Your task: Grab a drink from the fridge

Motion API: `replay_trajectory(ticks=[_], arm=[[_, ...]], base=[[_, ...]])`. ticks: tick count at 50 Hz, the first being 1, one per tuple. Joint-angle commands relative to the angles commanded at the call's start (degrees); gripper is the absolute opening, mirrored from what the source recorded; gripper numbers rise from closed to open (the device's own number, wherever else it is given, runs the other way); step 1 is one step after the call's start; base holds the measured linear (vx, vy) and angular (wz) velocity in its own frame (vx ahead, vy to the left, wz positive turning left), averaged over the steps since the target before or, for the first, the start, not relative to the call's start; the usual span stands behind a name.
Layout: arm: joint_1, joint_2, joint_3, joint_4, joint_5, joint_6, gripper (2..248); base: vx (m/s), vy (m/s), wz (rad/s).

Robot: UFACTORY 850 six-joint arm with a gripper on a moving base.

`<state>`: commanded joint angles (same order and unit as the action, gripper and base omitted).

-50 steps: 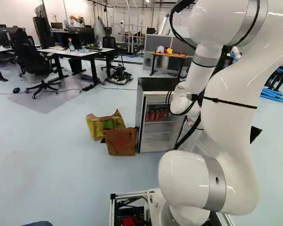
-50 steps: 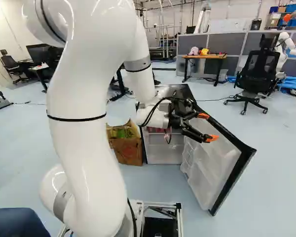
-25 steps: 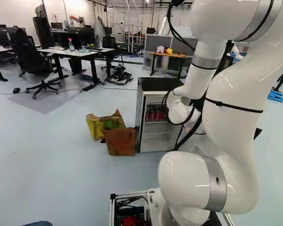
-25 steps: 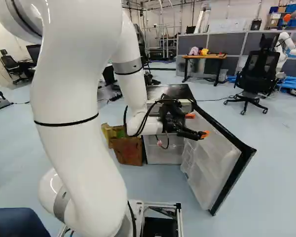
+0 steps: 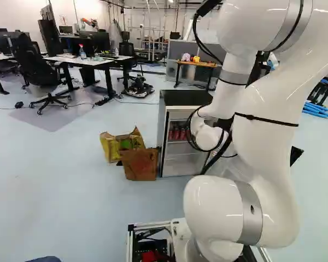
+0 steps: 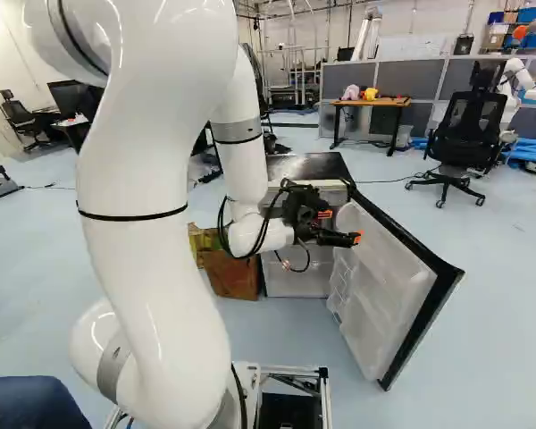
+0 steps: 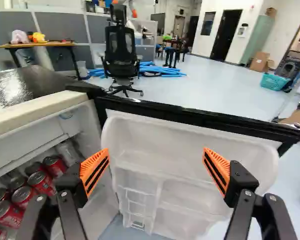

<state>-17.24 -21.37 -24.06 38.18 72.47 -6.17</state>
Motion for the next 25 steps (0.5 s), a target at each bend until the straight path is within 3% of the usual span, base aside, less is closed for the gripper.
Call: replay_trajectory(ticks=[25], arm=[[-0.44,-5.12,-1.77,-15.07,-0.32,0.0,247]], base=[[0.0,0.0,0.0]])
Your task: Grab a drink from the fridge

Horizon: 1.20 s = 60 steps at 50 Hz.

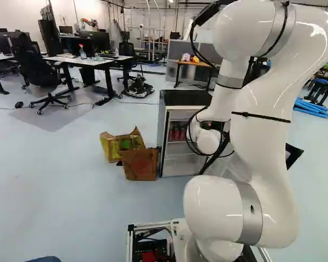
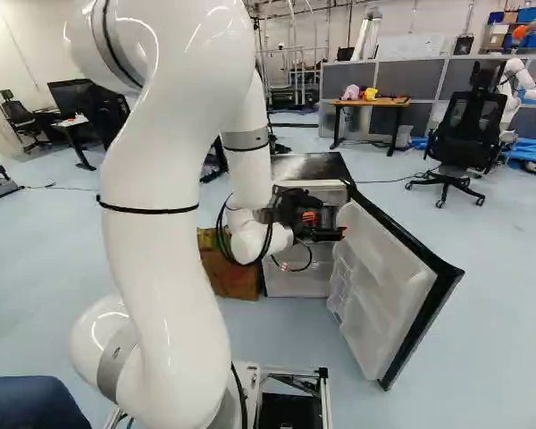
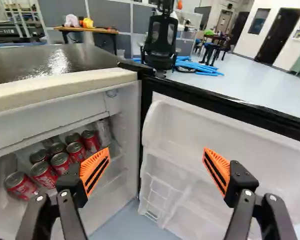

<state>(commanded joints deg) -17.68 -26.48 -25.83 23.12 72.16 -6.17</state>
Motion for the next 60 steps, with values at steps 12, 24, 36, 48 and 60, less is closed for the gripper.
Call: replay_trajectory(ticks=[12,24,36,48,60], arm=[[-0.54,-2.56,-1.16,-7.21,0.0,0.0,247],[-1.1,-5.1,-2.37,-14.46,0.0,0.0,247],[-1.69,-7.62,-3.62,-21.69,0.0,0.0,247],[-2.35,-10.13,-4.92,-28.91,0.0,0.0,247],[-3.01,-12.64,-6.25,-36.14,0.0,0.0,247]], base=[[0.0,0.0,0.0],[0.0,0.0,0.0],[0.0,0.0,0.0],[0.0,0.0,0.0],[0.0,0.0,0.0]])
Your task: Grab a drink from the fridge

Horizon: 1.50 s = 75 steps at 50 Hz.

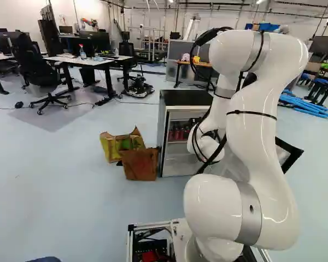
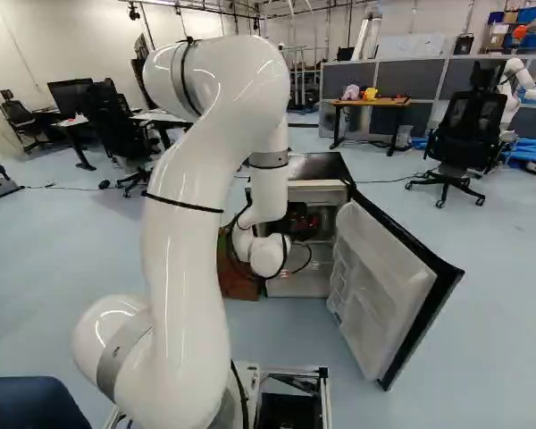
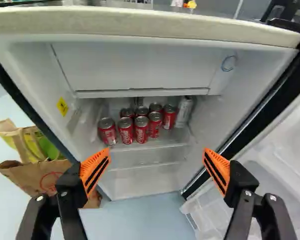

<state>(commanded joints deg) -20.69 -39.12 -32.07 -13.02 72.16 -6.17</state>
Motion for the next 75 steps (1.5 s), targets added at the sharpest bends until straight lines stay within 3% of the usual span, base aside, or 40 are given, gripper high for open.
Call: replay_trajectory(ticks=[15,24,75], arm=[[-0.85,-3.14,-1.7,-9.01,0.0,0.0,247],[-1.38,-5.08,-2.77,-12.23,0.0,0.0,247],[-3.67,-16.67,-11.13,-13.59,0.0,0.0,247]], base=[[0.0,0.0,0.0],[0.0,0.0,0.0],[0.0,0.0,0.0]])
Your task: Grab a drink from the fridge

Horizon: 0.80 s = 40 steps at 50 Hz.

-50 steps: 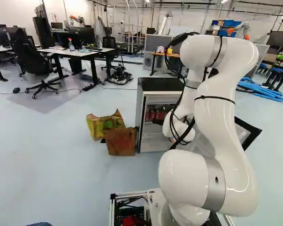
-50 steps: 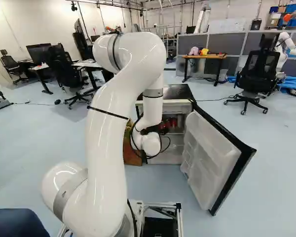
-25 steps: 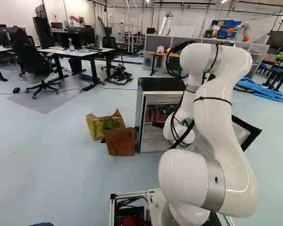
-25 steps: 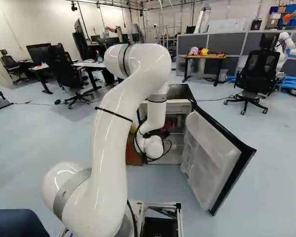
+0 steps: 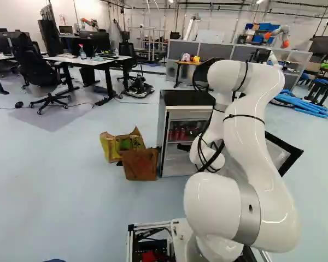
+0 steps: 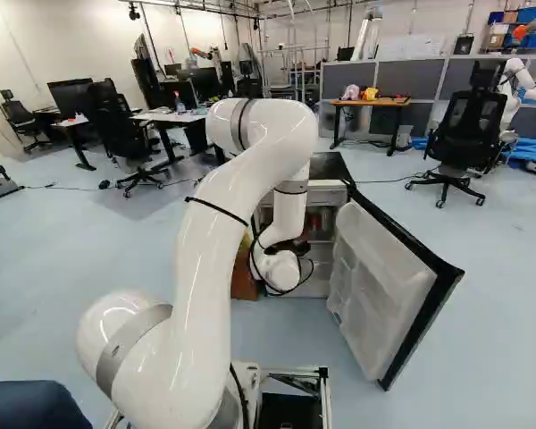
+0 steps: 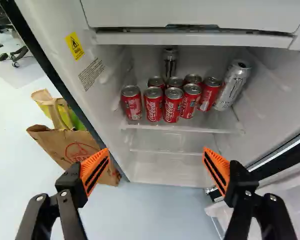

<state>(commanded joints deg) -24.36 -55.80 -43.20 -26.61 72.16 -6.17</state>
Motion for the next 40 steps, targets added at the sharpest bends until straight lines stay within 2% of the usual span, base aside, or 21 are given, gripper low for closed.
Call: replay_trajectory(ticks=[15,40], arm=[[-0.57,-3.7,-3.36,0.0,0.0,0.0,247],[-1.23,-5.37,-6.95,0.0,0.0,0.0,247]], base=[[0.0,0.0,0.0],[0.0,0.0,0.0]])
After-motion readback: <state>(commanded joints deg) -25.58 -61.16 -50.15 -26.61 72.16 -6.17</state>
